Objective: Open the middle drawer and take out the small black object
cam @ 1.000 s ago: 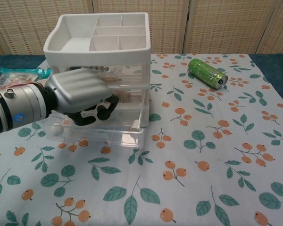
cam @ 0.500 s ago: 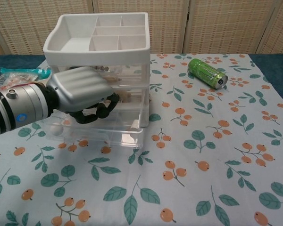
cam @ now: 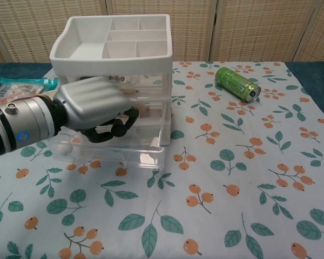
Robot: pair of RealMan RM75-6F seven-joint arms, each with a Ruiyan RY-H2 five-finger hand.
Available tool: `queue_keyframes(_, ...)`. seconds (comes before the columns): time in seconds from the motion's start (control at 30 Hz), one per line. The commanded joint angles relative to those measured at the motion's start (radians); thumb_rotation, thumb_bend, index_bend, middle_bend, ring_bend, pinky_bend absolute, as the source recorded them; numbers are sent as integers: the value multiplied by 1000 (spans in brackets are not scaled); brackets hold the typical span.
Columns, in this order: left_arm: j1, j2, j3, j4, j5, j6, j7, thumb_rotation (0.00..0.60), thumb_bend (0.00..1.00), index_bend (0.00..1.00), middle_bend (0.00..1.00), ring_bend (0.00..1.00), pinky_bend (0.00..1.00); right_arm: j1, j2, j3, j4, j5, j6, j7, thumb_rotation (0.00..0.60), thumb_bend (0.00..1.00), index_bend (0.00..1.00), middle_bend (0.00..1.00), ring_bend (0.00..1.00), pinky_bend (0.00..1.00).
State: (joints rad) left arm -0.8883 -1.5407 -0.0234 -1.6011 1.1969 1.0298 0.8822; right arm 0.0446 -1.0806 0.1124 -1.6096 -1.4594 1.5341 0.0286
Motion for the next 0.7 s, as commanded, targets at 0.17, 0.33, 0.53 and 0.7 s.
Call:
queue_keyframes(0.17, 15, 27, 4, -40, 19, 17, 2, 600, 368, 503, 1000, 1000, 1000, 2, -2, 0, 3, -1, -2, 3, 600, 290, 119, 79, 56, 71)
queue_keyframes(0.33, 31, 57, 13, -85, 45, 37, 6, 600, 368, 503, 1000, 1000, 1000, 5, -3, 1, 3, -4, -4, 3, 600, 290, 118, 79, 56, 71)
queue_keyframes(0.53, 57, 95, 24, -138, 102, 78, -5, 600, 368, 502, 1000, 1000, 1000, 10, -7, 0, 3, -10, -9, 2, 600, 289, 119, 79, 56, 71)
queue_keyframes(0.7, 79, 129, 42, -190, 183, 107, -34, 600, 368, 502, 1000, 1000, 1000, 11, -6, 0, -2, -14, -5, -2, 600, 290, 119, 79, 56, 71)
